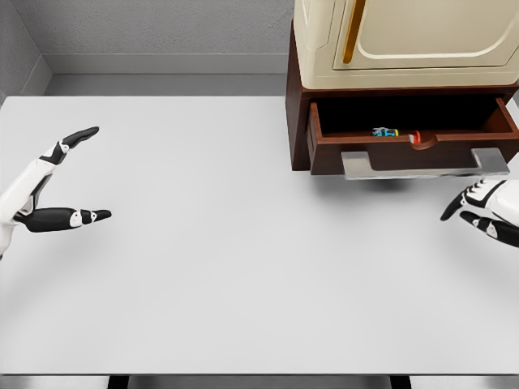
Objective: Put the switch into the drawer with left arm, and close the drawer with right arm
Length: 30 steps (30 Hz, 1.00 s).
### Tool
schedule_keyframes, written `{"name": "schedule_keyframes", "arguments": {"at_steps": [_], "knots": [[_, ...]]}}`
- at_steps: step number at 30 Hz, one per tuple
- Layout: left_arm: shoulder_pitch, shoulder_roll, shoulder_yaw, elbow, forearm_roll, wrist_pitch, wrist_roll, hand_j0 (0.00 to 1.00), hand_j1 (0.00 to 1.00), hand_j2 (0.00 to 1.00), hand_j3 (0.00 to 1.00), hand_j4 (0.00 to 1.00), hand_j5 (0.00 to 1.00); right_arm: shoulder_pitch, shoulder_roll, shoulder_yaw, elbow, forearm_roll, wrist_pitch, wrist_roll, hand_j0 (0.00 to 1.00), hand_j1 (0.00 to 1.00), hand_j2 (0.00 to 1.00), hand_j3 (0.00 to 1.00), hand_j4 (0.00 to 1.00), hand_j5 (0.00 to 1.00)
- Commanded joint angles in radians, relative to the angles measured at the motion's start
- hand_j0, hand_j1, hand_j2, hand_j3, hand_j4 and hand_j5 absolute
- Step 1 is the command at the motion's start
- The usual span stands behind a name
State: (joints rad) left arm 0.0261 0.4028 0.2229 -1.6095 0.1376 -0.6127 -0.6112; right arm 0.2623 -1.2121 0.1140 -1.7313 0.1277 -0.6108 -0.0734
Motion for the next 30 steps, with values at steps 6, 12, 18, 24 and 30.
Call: {"name": "schedule_keyframes", "arguments": {"at_steps": [6,12,18,24,30], "knots": [[0.0,-0.004,0.001,-0.001,0.008,0.002,0.0,1.0,1.0,1.0,1.0,1.0,1.0,-0.028,0.002,0.003,-0.007,-0.01,0.0,-0.002,0.43,0.43,0.43,0.43,0.43,0.43],[0.0,-0.004,0.001,-0.001,0.008,0.002,0.0,1.0,1.0,1.0,1.0,1.0,1.0,-0.126,0.028,0.096,-0.005,-0.01,0.0,0.0,0.43,0.43,0.43,0.43,0.43,0.43],[0.0,-0.004,0.001,-0.003,0.008,0.002,0.0,1.0,1.0,1.0,1.0,1.0,1.0,-0.178,0.052,0.153,0.015,-0.003,0.0,0.001,0.43,0.43,0.43,0.43,0.43,0.43],[0.002,-0.005,0.001,-0.004,0.008,0.002,0.0,1.0,1.0,1.0,1.0,1.0,1.0,-0.271,0.097,0.231,0.07,0.007,0.0,0.001,0.43,0.43,0.43,0.43,0.43,0.43],[0.002,-0.005,-0.001,-0.006,0.008,0.002,0.0,1.0,1.0,1.0,1.0,1.0,1.0,-0.33,0.123,0.276,0.087,0.009,0.0,0.001,0.43,0.43,0.43,0.43,0.43,0.43]]}}
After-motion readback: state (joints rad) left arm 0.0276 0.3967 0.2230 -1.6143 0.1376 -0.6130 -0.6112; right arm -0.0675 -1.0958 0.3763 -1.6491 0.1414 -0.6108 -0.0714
